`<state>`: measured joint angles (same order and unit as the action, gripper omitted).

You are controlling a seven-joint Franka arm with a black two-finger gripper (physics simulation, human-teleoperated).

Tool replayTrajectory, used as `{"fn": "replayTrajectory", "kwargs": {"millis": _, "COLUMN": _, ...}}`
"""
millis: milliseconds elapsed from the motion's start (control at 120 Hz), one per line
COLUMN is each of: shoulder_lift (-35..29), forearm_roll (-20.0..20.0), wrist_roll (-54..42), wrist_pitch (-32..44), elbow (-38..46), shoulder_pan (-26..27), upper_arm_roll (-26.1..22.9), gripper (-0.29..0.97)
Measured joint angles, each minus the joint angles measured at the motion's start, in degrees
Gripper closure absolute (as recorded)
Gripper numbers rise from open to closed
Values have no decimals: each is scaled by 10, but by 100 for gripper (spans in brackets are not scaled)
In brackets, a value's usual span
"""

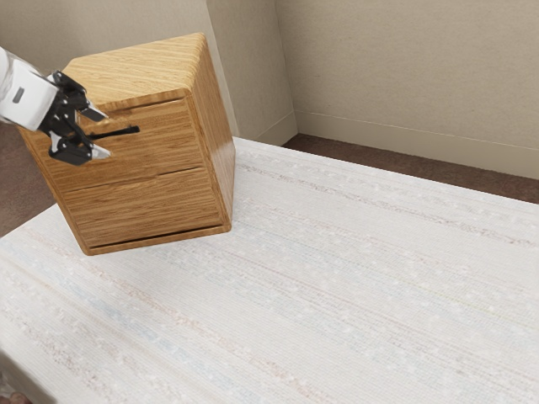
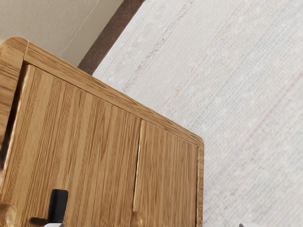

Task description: Pull the drawer handle with one arm to open the drawer

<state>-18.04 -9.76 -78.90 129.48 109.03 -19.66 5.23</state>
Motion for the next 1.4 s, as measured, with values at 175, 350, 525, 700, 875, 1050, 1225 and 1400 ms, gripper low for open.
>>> {"fn": "replayTrajectory", "kwargs": {"millis": 175, "shoulder_lift": -18, "forearm_roll": 1, "wrist_roll": 16, "wrist_pitch": -65, "elbow": -4, "shoulder_pan": -8, "upper_arm_roll": 2, "gripper": 10}}
{"fn": "replayTrajectory", "kwargs": {"millis": 350, "shoulder_lift": 20, "forearm_roll": 4, "wrist_roll": 28, "wrist_pitch": -75, "elbow": -1, "shoulder_pan": -26, "upper_arm_roll": 5, "gripper": 5}}
{"fn": "replayTrajectory", "kwargs": {"millis": 525, "shoulder_lift": 58, "forearm_roll": 24, "wrist_roll": 31, "wrist_pitch": -77, "elbow": -37, "shoulder_pan": -27, "upper_arm_roll": 4, "gripper": 4}}
{"fn": "replayTrajectory", "kwargs": {"millis": 700, "shoulder_lift": 72, "forearm_roll": 34, "wrist_roll": 30, "wrist_pitch": -64, "elbow": -65, "shoulder_pan": -26, "upper_arm_roll": 1, "gripper": 3}}
{"fn": "replayTrajectory", "kwargs": {"millis": 875, "shoulder_lift": 98, "forearm_roll": 36, "wrist_roll": 29, "wrist_pitch": -37, "elbow": -67, "shoulder_pan": -25, "upper_arm_roll": 1, "gripper": 3}}
{"fn": "replayTrajectory", "kwargs": {"millis": 1050, "shoulder_lift": 111, "forearm_roll": 37, "wrist_roll": 28, "wrist_pitch": -5, "elbow": -67, "shoulder_pan": -26, "upper_arm_roll": 2, "gripper": 9}}
{"fn": "replayTrajectory", "kwargs": {"millis": 1225, "shoulder_lift": 107, "forearm_roll": 39, "wrist_roll": 27, "wrist_pitch": 22, "elbow": -67, "shoulder_pan": -26, "upper_arm_roll": 3, "gripper": 25}}
{"fn": "replayTrajectory", "kwargs": {"millis": 1400, "shoulder_lift": 97, "forearm_roll": 51, "wrist_roll": 27, "wrist_pitch": 33, "elbow": -67, "shoulder_pan": -27, "upper_arm_roll": 11, "gripper": 32}}
